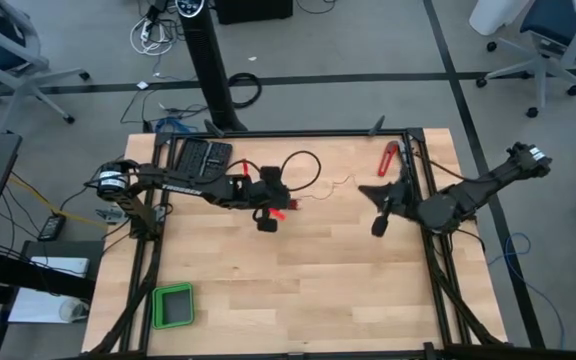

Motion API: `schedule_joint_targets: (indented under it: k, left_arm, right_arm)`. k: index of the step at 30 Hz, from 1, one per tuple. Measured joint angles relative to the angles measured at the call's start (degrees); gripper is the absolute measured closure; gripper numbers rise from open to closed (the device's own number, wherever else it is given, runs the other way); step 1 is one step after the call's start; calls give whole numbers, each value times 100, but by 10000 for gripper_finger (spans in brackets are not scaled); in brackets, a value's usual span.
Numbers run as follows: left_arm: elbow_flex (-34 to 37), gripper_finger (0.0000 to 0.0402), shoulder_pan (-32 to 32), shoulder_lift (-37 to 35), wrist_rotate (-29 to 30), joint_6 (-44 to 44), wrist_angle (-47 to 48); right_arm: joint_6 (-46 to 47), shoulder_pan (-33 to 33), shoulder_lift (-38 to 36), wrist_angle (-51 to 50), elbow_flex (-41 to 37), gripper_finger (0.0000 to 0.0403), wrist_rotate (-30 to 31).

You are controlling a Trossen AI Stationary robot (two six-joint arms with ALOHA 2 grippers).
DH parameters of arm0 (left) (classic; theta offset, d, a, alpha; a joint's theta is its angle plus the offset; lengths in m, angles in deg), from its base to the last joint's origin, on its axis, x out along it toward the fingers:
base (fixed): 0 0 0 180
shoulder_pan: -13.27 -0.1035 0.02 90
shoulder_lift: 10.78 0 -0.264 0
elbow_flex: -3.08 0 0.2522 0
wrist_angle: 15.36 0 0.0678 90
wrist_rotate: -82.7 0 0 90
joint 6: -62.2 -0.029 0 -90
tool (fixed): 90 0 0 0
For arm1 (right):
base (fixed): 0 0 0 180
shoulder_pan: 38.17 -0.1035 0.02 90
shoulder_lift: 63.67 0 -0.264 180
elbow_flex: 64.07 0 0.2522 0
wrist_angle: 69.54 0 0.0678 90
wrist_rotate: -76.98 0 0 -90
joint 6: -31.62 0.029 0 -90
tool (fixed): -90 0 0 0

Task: Coil cords
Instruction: Uncoil the red wire from the black spool

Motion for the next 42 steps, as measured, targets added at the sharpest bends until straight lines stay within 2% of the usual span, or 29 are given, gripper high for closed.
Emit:
schedule_joint_targets:
  k: [3,8,11,15,18,21,24,30,34,39,42]
  left_arm:
    - [1,401,3,-1,-566,127,-123]
    - [5,401,2,-77,-1537,212,-979]
    - [5,401,-7,-164,-1766,241,-1764]
    - [3,401,-41,-195,-1733,305,-3016]
    - [3,401,-45,-199,-1371,322,-3788]
    - [1,401,-45,-199,-752,315,-4247]
    - [1,401,-48,-199,57,237,-4380]
    - [1,401,-130,-197,1373,-649,-3762]
    - [3,401,-218,-193,1766,-1197,-2984]
    - [3,401,-270,-192,2010,-1336,-1827]
    - [3,401,-260,-192,2036,-1302,-1084]
  right_arm:
    - [901,73,-2,-988,0,403,145]
    - [2511,348,371,-2496,0,403,-235]
    - [3070,496,721,-2872,0,403,-527]
    - [3156,637,1293,-2615,0,403,-855]
    - [2932,702,1701,-2086,0,403,-1054]
    - [2411,761,2063,-1260,0,403,-1357]
    - [1633,793,2336,-239,0,403,-1917]
    - [284,804,2455,1412,0,403,-3980]
    - [62,801,2149,1809,0,403,-4898]
    - [64,712,1415,1660,0,403,-5033]
    - [61,618,852,1415,0,403,-4615]
